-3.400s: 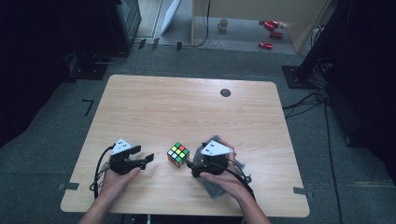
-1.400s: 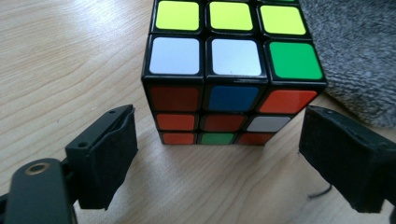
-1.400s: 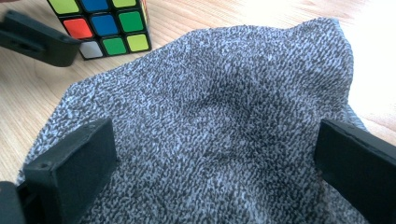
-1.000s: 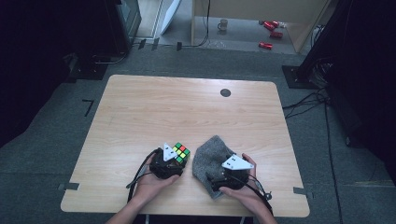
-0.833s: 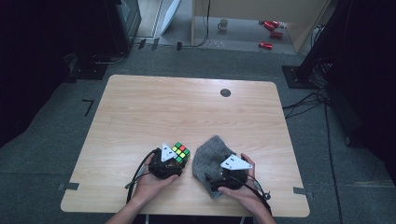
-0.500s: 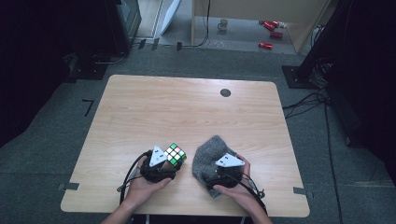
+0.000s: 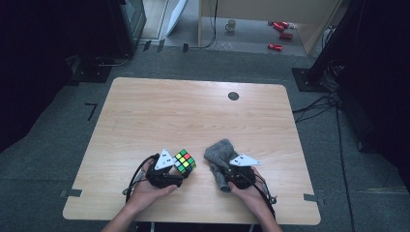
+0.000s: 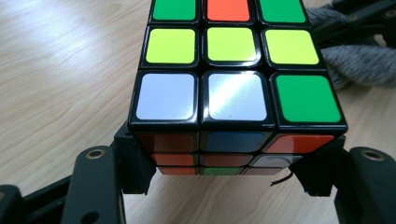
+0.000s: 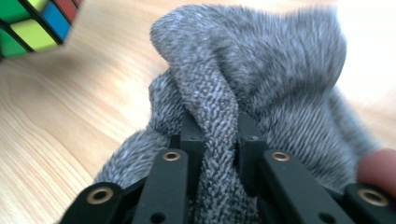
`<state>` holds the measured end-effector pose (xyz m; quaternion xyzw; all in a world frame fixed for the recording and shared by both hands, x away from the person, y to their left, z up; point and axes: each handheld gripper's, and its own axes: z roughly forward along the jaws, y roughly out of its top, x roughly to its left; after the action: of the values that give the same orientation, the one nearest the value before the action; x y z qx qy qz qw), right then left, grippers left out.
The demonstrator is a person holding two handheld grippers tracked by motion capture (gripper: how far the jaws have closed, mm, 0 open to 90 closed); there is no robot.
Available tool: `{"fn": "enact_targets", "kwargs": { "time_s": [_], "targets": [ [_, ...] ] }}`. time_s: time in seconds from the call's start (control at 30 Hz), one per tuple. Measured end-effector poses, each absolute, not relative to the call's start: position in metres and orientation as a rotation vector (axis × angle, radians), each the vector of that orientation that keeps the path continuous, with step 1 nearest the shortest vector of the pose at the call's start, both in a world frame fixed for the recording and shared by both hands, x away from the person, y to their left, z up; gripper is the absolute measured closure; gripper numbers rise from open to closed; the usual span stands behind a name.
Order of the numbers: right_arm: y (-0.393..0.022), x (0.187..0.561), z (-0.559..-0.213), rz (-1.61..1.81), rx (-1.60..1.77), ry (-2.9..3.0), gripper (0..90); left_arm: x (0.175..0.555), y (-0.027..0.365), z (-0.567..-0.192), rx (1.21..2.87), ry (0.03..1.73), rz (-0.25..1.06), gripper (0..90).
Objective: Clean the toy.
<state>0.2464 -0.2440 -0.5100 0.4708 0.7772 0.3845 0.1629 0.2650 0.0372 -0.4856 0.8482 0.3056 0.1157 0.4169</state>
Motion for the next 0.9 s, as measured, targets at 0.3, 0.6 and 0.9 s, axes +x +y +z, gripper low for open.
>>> {"fn": "enact_targets", "kwargs": {
  "time_s": [0.3, 0.6, 0.9],
  "targets": [
    [-0.237, 0.240, -0.439, 1.324, 1.187, 2.109, 81.3, 0.269, 0.009, -0.478, 2.232, 0.638, 0.270, 35.3],
    [-0.196, 0.228, -0.445, 1.351, 1.127, 2.271, 80.1, 0.252, -0.009, -0.484, 2.305, 0.534, 0.284, 35.2],
    [-0.205, 0.230, -0.444, 1.369, 1.176, 2.236, 79.9, 0.251, -0.003, -0.479, 2.259, 0.546, 0.280, 35.4]
  ]
}}
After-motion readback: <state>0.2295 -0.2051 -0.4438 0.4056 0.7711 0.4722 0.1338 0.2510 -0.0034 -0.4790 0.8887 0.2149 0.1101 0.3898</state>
